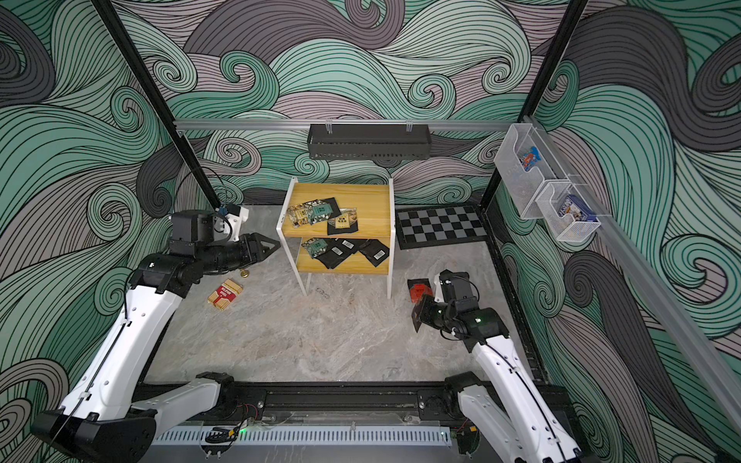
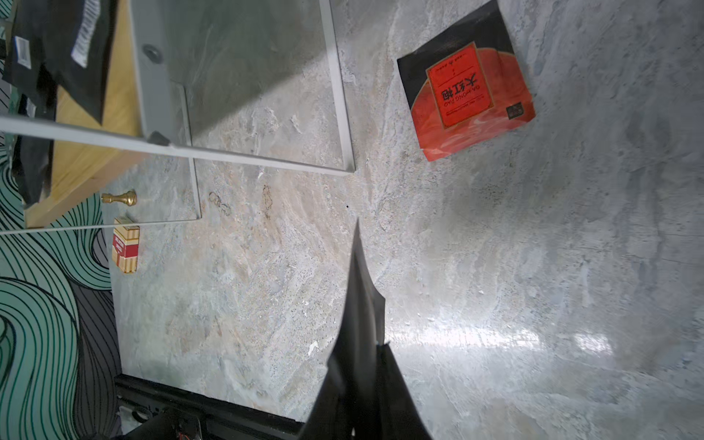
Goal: Remove the tea bags from the shelf
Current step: Place the tea bag at the center of the board, then pick up the tea bag from the shelf.
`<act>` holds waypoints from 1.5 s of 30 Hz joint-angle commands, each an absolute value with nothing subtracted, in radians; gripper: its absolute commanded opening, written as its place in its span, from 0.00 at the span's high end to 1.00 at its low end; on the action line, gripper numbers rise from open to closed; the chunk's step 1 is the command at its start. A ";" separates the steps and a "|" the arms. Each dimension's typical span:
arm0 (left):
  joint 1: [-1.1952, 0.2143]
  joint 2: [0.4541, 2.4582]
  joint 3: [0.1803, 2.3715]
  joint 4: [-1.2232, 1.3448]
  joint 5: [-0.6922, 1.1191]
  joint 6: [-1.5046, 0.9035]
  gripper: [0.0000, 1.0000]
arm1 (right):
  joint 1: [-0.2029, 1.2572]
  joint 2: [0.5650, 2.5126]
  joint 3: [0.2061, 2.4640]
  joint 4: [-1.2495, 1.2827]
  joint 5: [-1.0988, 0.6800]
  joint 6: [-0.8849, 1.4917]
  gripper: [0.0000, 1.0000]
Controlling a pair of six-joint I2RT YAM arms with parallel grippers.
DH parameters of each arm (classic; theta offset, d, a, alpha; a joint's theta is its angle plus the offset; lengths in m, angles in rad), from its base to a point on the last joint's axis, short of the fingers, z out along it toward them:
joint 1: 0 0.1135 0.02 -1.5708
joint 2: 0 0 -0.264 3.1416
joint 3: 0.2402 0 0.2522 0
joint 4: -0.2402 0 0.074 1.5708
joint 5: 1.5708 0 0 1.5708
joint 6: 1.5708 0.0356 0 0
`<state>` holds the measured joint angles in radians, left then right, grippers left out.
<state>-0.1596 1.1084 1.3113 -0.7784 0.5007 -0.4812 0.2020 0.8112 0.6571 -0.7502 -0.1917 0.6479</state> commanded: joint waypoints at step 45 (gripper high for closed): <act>-0.167 1.114 1.317 -0.783 0.481 -0.451 0.51 | -0.023 0.964 0.564 -0.517 -0.243 0.522 0.54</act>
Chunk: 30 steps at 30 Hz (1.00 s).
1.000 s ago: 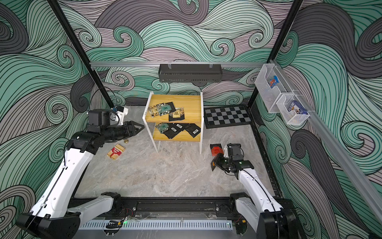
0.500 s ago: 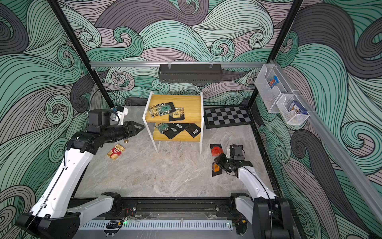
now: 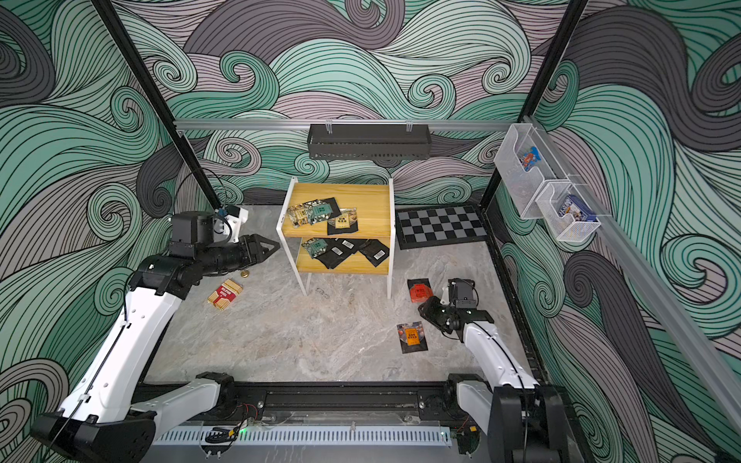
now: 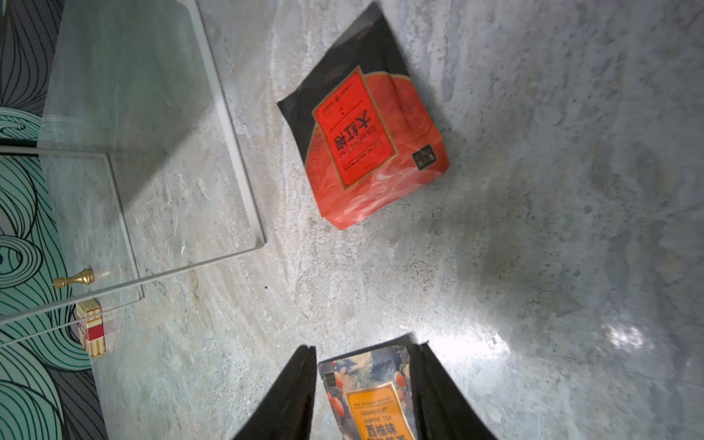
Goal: Remove the tea bags from the shelf
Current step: Pick up the tea bag from the shelf.
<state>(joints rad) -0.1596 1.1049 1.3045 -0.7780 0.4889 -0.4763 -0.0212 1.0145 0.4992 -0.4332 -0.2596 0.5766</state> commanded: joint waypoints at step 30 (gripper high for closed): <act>-0.167 1.107 1.364 -0.795 0.519 -0.474 0.51 | 0.473 1.083 1.592 -1.107 -0.020 0.285 0.37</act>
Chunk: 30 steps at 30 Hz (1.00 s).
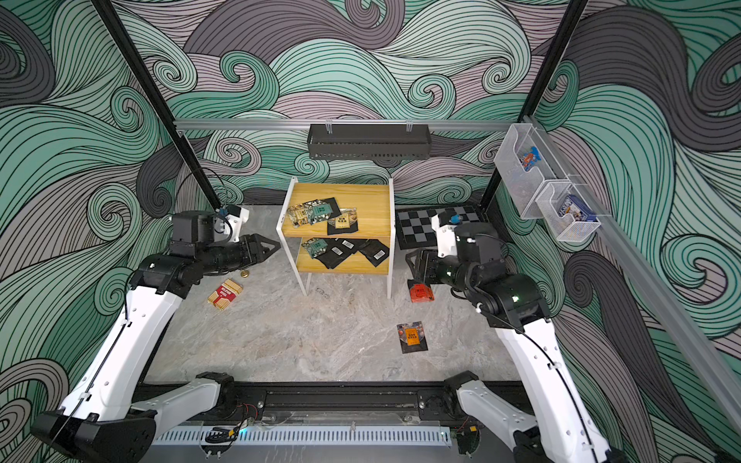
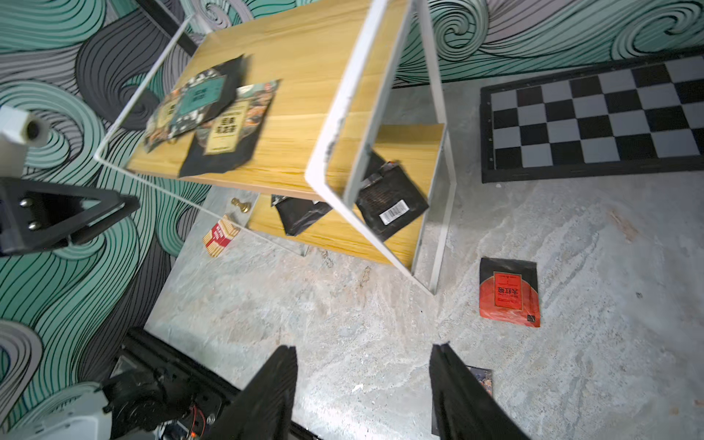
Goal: Remove the tea bags from the shelf
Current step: Pick up the tea bag from the shelf.
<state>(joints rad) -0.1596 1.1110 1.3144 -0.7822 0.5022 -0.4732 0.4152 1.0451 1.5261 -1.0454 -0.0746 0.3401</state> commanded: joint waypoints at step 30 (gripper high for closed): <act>-0.167 1.116 1.360 -0.759 0.538 -0.493 0.49 | 0.769 1.611 2.065 -1.040 0.024 -0.274 0.09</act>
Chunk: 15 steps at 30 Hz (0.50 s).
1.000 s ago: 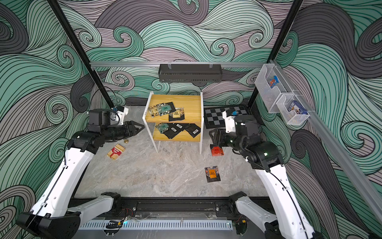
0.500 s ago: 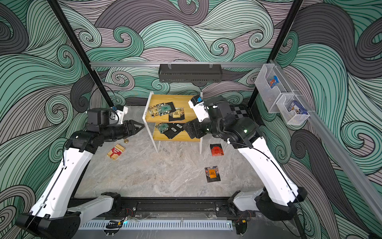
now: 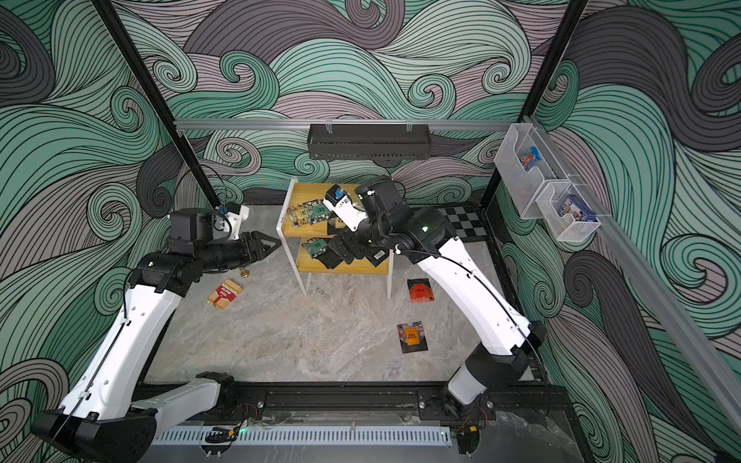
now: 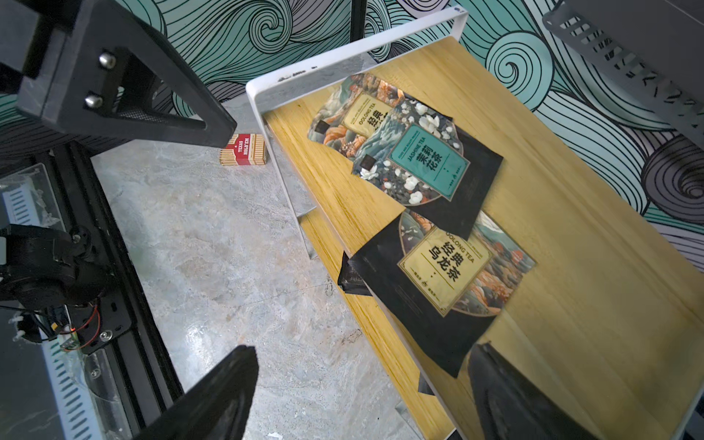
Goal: Remove the tea bags from the shelf
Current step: Pick up the tea bag from the shelf.
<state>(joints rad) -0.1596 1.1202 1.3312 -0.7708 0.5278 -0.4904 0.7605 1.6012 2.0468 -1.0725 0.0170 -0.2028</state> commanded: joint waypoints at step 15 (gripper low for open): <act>-0.167 1.117 1.358 -0.760 0.534 -0.489 0.50 | 0.770 1.688 2.048 -0.983 0.094 -0.316 0.15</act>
<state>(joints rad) -0.1596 1.1202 1.3308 -0.7704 0.5278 -0.4904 0.7647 1.6905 2.0499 -1.0096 0.0738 -0.3054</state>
